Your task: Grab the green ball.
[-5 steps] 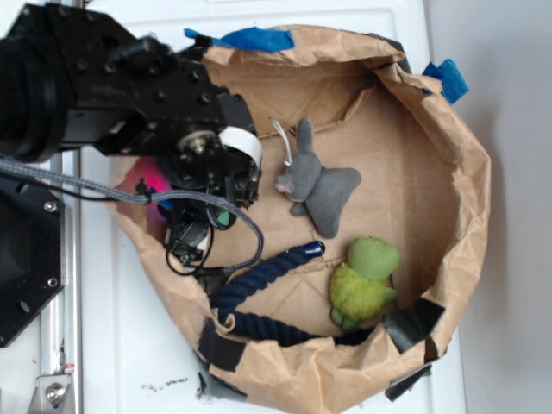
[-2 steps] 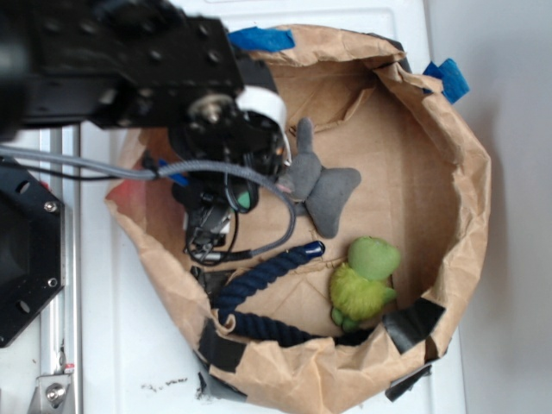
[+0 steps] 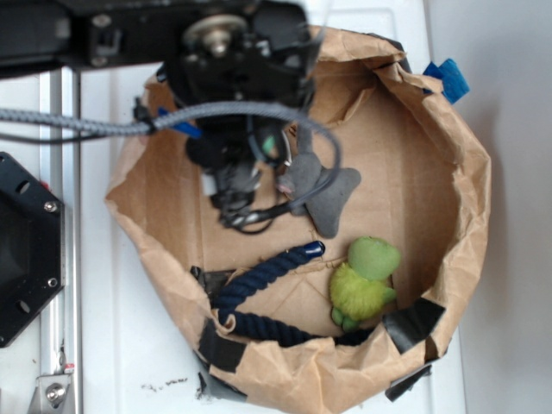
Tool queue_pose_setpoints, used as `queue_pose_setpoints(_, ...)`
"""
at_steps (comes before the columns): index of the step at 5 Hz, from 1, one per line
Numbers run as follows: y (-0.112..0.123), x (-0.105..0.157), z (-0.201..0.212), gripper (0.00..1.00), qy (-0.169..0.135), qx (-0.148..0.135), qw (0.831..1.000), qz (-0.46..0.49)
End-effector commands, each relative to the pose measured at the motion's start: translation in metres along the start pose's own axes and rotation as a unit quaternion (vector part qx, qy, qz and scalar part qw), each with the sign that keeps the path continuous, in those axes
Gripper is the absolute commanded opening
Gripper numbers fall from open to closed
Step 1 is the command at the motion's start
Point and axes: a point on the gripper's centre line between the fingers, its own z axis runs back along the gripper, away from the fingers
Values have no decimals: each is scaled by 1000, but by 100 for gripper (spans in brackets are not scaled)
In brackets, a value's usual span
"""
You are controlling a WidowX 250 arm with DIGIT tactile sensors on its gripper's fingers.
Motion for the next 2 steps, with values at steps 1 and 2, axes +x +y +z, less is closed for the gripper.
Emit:
queue_pose_setpoints(1, -15, 13, 24, 0, -31, -6, 999, 7)
queue_pose_setpoints(2, -18, 13, 20, 0, -41, -7, 999, 3)
